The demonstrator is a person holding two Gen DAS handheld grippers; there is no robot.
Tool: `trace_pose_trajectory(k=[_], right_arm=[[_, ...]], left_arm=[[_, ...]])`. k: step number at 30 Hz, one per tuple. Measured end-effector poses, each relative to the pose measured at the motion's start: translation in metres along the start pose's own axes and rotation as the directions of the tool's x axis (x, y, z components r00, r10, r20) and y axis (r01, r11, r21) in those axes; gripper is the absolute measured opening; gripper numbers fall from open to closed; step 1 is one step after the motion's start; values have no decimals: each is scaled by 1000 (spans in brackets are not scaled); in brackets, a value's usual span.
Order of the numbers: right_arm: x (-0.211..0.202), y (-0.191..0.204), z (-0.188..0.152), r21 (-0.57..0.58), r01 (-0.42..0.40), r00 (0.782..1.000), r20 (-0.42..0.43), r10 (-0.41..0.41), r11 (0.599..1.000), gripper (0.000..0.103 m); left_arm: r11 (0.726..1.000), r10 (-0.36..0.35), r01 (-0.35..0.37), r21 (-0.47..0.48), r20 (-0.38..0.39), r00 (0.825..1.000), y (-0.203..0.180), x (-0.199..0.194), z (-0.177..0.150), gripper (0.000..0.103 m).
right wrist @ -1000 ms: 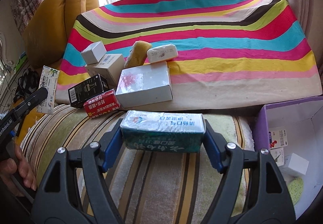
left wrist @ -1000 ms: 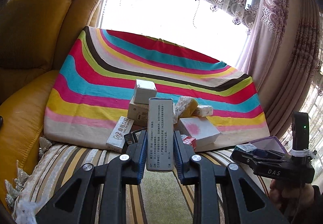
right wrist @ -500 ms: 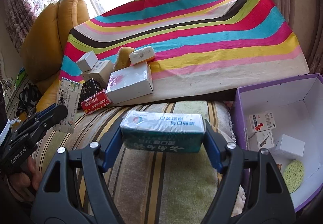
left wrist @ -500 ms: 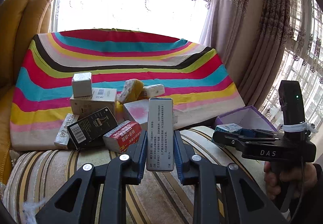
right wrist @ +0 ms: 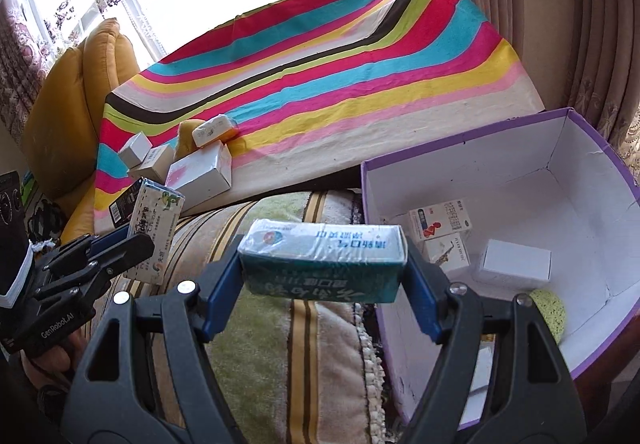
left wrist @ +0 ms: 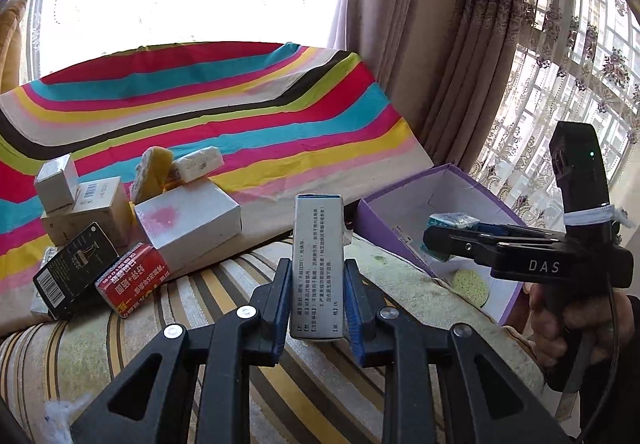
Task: Organize objects
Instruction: 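Carry both boxes over the purple box, then open both grippers to drop the boxes into the purple box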
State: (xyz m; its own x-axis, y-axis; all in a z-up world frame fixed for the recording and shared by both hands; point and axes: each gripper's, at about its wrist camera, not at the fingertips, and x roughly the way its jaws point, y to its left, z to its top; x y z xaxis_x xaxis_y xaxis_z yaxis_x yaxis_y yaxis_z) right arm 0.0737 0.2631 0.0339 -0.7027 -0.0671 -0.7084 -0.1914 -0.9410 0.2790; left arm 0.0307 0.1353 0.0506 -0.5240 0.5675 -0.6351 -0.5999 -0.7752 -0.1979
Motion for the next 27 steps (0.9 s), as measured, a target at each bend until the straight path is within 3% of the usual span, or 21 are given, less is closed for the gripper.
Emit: trace_pose_trajectory(k=[13,27], right_arm=[[-25,-77,-10,117,184,982,14,-187,976,76],[-39,-103,-12,121,326,943,26,-331,938,76]], left_arm=[[992,-94,98,75,-55,994,-44,32,19,26],[962,-222,240,128,-139,965,-96,68,34,26]])
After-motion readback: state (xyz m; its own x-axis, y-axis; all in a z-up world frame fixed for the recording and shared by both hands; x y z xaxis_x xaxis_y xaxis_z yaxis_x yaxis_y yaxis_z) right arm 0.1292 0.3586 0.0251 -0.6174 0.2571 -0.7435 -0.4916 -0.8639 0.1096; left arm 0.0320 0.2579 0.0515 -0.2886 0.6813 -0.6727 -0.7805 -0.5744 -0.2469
